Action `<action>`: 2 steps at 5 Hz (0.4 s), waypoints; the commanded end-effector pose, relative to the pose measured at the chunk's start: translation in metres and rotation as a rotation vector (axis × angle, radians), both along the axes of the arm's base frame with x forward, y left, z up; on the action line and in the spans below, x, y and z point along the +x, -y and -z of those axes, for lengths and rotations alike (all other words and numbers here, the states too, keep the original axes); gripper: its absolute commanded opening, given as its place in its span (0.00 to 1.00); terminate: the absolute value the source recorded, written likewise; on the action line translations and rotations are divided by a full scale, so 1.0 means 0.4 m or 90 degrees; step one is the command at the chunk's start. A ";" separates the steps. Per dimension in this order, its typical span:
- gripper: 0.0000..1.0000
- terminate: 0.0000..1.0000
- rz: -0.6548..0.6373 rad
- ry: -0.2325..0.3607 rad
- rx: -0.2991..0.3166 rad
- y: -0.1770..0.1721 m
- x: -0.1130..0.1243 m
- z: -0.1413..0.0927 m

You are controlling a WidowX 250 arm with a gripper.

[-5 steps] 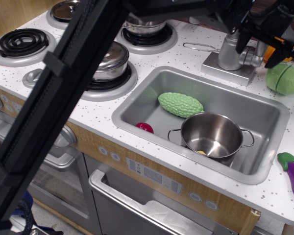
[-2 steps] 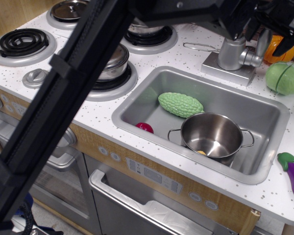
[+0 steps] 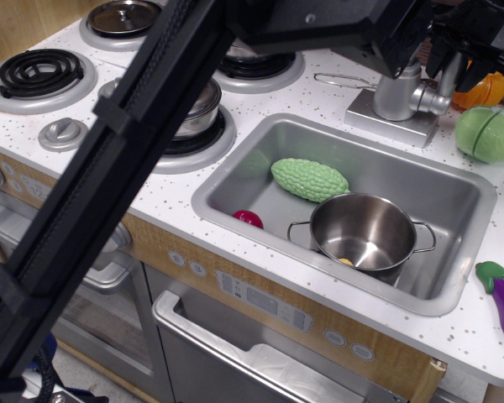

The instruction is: Turn lever vertical to front

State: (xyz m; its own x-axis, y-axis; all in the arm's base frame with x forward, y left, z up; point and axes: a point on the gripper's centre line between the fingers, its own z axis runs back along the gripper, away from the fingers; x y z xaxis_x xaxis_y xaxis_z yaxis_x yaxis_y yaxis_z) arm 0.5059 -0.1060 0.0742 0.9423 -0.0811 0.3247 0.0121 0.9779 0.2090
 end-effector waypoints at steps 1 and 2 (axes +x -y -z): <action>0.00 0.00 -0.010 0.046 -0.009 0.009 0.001 -0.090; 0.00 0.00 -0.034 0.029 -0.020 0.033 -0.041 -0.083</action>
